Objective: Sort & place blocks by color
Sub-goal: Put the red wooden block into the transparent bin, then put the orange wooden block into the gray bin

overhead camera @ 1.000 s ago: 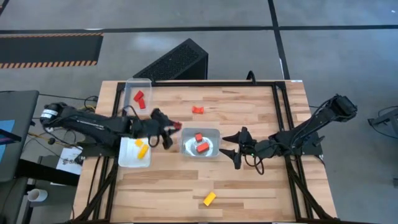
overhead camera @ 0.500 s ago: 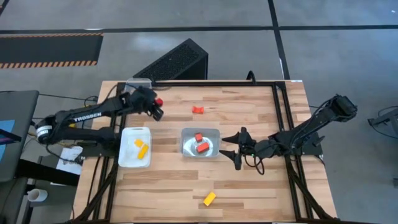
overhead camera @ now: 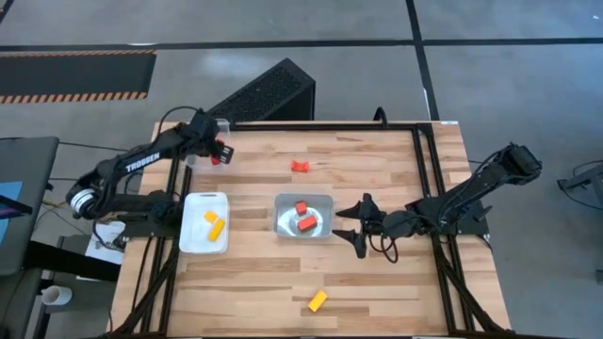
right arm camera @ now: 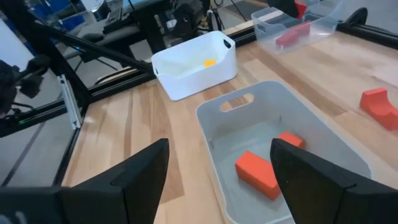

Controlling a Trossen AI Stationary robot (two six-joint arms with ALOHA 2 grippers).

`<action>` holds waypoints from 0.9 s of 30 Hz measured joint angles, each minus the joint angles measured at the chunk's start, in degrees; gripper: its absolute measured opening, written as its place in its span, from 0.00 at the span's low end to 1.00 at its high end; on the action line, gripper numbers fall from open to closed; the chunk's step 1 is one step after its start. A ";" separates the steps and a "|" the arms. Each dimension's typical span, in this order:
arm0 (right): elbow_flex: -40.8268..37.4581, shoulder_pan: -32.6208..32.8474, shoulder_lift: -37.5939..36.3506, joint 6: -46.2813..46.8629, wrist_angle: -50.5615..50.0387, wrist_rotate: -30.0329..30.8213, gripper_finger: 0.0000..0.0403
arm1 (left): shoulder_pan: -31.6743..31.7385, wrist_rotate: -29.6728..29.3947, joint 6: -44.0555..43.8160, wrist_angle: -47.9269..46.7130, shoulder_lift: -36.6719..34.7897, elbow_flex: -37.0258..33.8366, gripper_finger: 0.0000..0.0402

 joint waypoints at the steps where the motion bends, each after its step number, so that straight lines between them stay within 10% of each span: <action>1: 0.00 0.04 0.00 0.26 0.01 -0.01 0.75 | 0.23 0.65 0.63 0.03 0.13 0.00 0.26; 12: 0.00 -0.81 0.00 6.87 -2.65 -3.23 0.75 | 0.07 -2.18 3.85 -1.10 -0.87 2.15 0.77; 27: 0.02 -5.36 0.00 10.19 -2.65 -2.70 0.75 | -23.97 5.03 -1.66 20.25 -21.64 -4.35 0.56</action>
